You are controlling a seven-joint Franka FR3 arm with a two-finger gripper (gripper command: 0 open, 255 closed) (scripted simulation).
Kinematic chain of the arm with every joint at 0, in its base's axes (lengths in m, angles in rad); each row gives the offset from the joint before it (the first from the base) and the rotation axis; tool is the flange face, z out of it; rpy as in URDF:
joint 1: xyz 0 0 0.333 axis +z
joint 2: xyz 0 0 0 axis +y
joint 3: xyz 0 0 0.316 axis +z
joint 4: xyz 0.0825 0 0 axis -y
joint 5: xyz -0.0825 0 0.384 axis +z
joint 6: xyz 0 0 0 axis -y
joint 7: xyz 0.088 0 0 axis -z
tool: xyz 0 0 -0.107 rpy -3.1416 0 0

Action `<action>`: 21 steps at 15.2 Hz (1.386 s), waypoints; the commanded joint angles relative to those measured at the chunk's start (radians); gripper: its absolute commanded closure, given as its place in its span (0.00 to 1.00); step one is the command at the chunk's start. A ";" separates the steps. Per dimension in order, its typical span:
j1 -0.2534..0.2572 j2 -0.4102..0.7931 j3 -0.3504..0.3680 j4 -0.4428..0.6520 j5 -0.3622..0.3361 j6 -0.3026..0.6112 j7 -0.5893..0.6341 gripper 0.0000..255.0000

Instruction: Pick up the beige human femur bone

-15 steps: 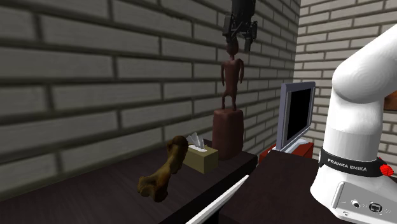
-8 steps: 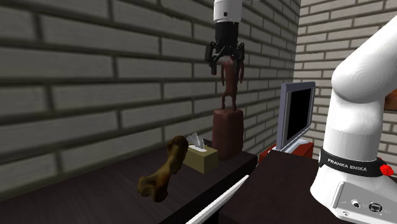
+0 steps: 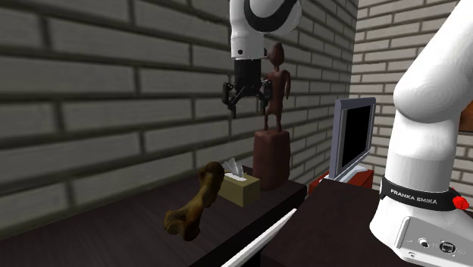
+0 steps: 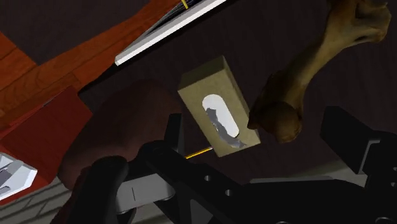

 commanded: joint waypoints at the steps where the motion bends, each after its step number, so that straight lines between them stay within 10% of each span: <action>1: -0.015 0.080 0.038 0.004 -0.012 0.065 0.084 0.00; 11: -0.073 0.530 0.137 0.162 -0.243 0.261 0.547 0.00; 21: 0.036 0.938 0.024 0.426 -0.437 0.320 0.888 0.00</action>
